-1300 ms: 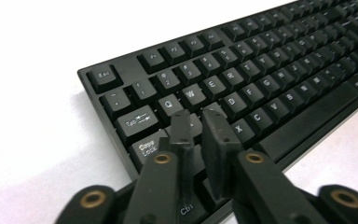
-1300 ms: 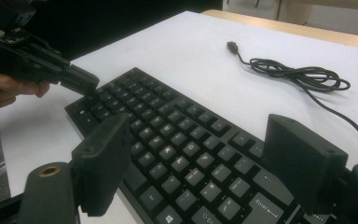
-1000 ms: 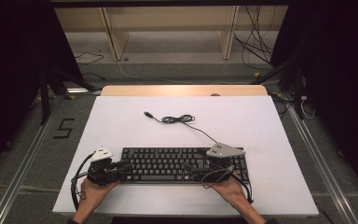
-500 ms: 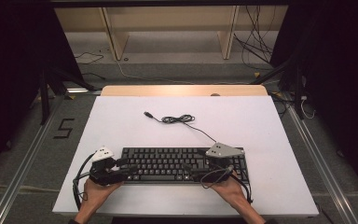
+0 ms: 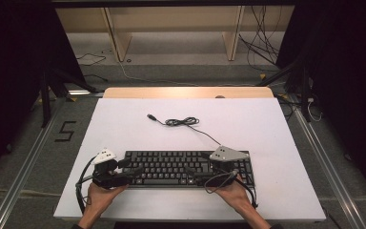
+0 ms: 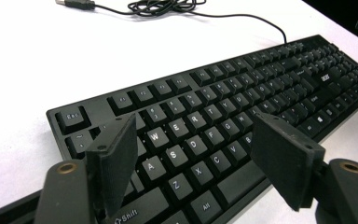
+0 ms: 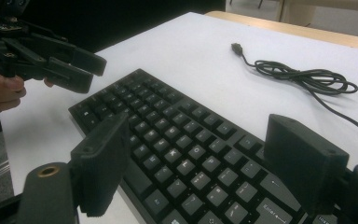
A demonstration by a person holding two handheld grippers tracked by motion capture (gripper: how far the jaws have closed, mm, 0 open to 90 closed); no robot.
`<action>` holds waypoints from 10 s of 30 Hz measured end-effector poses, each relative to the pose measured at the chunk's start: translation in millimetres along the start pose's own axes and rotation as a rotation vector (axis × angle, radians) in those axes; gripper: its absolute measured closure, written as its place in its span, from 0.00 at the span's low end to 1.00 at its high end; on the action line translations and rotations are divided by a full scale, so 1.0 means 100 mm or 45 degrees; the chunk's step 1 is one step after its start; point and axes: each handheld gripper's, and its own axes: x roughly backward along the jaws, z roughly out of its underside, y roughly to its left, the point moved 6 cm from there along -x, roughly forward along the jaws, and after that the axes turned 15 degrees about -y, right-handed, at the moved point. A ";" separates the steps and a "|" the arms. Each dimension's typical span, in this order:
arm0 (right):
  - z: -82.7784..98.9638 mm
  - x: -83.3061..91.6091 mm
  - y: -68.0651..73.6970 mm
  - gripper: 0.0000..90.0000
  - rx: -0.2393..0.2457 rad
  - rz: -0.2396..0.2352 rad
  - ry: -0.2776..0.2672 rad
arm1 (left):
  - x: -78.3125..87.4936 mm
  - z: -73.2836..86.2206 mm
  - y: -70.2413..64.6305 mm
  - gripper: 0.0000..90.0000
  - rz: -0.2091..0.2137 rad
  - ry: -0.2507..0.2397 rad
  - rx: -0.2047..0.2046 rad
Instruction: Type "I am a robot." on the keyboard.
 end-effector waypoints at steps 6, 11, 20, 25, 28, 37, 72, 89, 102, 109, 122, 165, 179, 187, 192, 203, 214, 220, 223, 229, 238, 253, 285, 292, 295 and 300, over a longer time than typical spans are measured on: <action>0.00 0.00 0.00 0.26 -0.001 -0.002 -0.006 | -0.02 -0.03 0.03 0.42 -0.019 -0.013 0.018; 0.00 0.00 0.01 0.26 -0.002 -0.003 -0.006 | -0.02 -0.07 0.05 0.48 -0.035 -0.036 0.030; 0.00 -0.01 0.01 0.26 -0.003 -0.008 -0.002 | -0.05 -0.09 0.05 0.51 -0.031 -0.032 0.030; 0.00 -0.01 0.02 0.26 -0.002 -0.010 -0.004 | -0.08 -0.09 0.04 0.47 -0.034 -0.028 0.021; 0.00 -0.01 0.02 0.26 0.000 -0.009 -0.004 | -0.09 -0.10 0.04 0.49 -0.035 -0.030 0.018; 0.01 -0.02 0.03 0.26 -0.001 -0.013 -0.006 | -0.13 -0.10 0.04 0.76 -0.035 0.003 -0.014; 0.01 -0.02 0.05 0.27 0.002 -0.020 -0.003 | -0.25 0.28 -0.31 0.99 0.146 0.270 -0.094; 0.01 -0.03 0.06 0.27 0.002 -0.023 -0.001 | -0.28 0.34 -0.31 0.99 0.150 0.300 -0.099; 0.01 -0.02 0.05 0.27 0.000 -0.020 -0.003 | -0.24 0.23 -0.29 0.99 0.141 0.233 -0.097; 0.01 -0.02 0.06 0.27 0.001 -0.022 -0.002 | -0.21 0.13 -0.24 0.91 0.117 0.162 -0.062; 0.01 -0.02 0.06 0.27 0.001 -0.021 -0.001 | -0.17 0.01 -0.09 0.55 0.028 0.084 0.012; 0.01 -0.03 0.07 0.27 0.001 -0.024 -0.001 | -0.11 0.01 0.16 0.99 -0.095 0.094 -0.009; 0.01 -0.03 0.07 0.27 0.006 -0.027 -0.001 | -0.16 0.11 0.19 0.99 -0.100 0.176 -0.040; 0.02 -0.03 0.07 0.27 0.005 -0.028 -0.001 | -0.20 0.17 0.18 0.99 -0.103 0.226 -0.056; 0.02 -0.03 0.08 0.27 0.003 -0.027 -0.001 | -0.21 0.18 0.20 0.99 -0.108 0.248 -0.063; 0.02 -0.04 0.08 0.27 0.005 -0.031 0.003 | -0.18 0.14 0.18 0.94 -0.085 0.197 -0.033; 0.04 -0.05 0.09 0.28 0.002 -0.036 0.011 | -0.10 0.00 0.12 0.78 -0.046 0.072 -0.015; 0.04 -0.05 0.09 0.29 -0.001 -0.040 0.014 | -0.09 -0.02 0.11 0.65 -0.029 0.051 0.010; 0.05 -0.06 0.09 0.29 0.001 -0.042 0.014 | -0.08 -0.04 0.10 0.59 -0.016 0.032 0.019; 0.05 -0.06 0.09 0.30 0.002 -0.043 0.017 | -0.07 -0.05 0.08 0.47 -0.016 0.014 0.027; 0.05 -0.09 0.12 0.33 0.000 -0.056 0.020 | -0.05 -0.07 0.07 0.41 -0.018 -0.009 0.029; 0.06 -0.19 0.20 0.56 0.003 -0.112 0.047 | -0.02 -0.08 0.04 0.37 -0.020 -0.029 0.023; 0.43 -0.68 0.30 1.00 0.071 -0.128 0.334 | 0.00 -0.07 -0.03 0.29 0.002 -0.066 0.002; 0.50 -0.72 0.31 1.00 0.088 -0.124 0.377 | 0.00 -0.07 -0.03 0.29 0.003 -0.067 0.001; 0.50 -0.73 0.31 1.00 0.087 -0.125 0.381 | 0.01 -0.07 -0.02 0.29 0.002 -0.066 0.002; 0.54 -0.73 0.35 1.00 0.103 -0.137 0.398 | 0.00 -0.07 -0.02 0.29 0.001 -0.066 0.000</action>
